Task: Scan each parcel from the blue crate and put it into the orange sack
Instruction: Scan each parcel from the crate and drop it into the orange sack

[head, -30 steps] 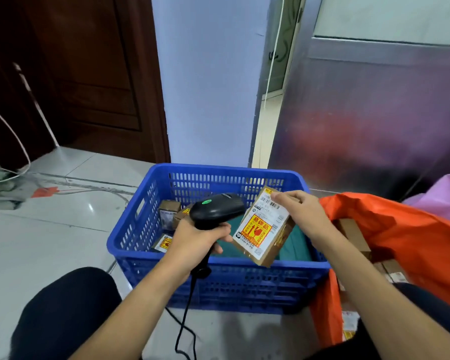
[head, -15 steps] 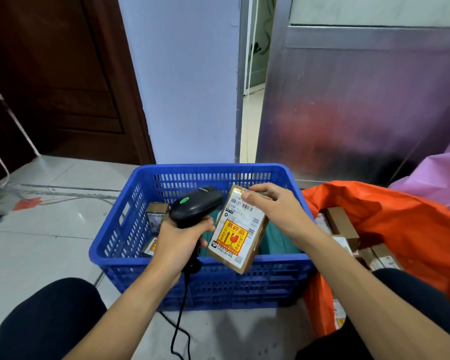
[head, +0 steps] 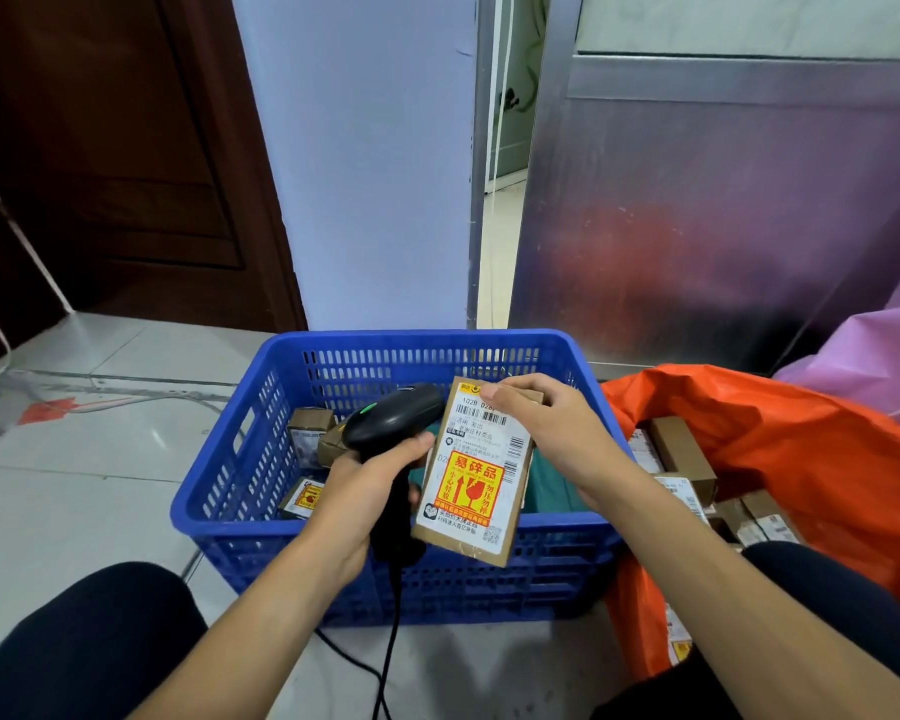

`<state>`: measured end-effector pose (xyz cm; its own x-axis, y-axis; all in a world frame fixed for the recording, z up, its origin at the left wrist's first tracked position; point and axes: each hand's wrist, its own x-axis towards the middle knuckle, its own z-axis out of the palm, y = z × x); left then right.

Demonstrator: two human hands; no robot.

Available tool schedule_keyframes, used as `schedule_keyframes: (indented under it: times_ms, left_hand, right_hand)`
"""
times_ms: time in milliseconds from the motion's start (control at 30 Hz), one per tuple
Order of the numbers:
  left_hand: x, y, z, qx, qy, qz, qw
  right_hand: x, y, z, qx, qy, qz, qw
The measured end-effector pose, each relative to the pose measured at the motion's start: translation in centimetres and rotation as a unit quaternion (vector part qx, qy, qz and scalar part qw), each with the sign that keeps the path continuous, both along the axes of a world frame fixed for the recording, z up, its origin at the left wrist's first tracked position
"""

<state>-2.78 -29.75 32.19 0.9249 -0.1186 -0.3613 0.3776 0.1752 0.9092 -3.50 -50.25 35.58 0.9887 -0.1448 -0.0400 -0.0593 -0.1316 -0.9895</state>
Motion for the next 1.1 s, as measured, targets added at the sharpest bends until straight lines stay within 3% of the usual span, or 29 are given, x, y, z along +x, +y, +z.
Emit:
schedule_keyframes:
  times_ms: [233,400,533,633,1100]
  left_hand:
    - [-0.6,-0.2,0.8,0.027,-0.016,-0.068,0.997]
    - [-0.8,-0.2,0.9,0.036,-0.020,-0.065,0.997]
    - [-0.8,0.0,1.4,0.010,-0.037,-0.019,0.999]
    - [-0.6,0.3,1.9,-0.038,-0.050,0.017,0.998]
    - [-0.2,0.8,1.1,-0.024,-0.055,0.009,0.998]
  right_hand:
    - [-0.2,0.2,0.0,0.008,0.006,-0.008,1.000]
    - [-0.1,0.3,-0.2,0.006,0.041,-0.002,0.999]
    - [-0.4,0.9,-0.1,0.092,0.112,0.088,0.985]
    - [-1.1,2.2,-0.6,0.096,0.143,0.143,0.975]
    - [-1.4,3.2,-1.3,0.032,0.113,0.118,0.986]
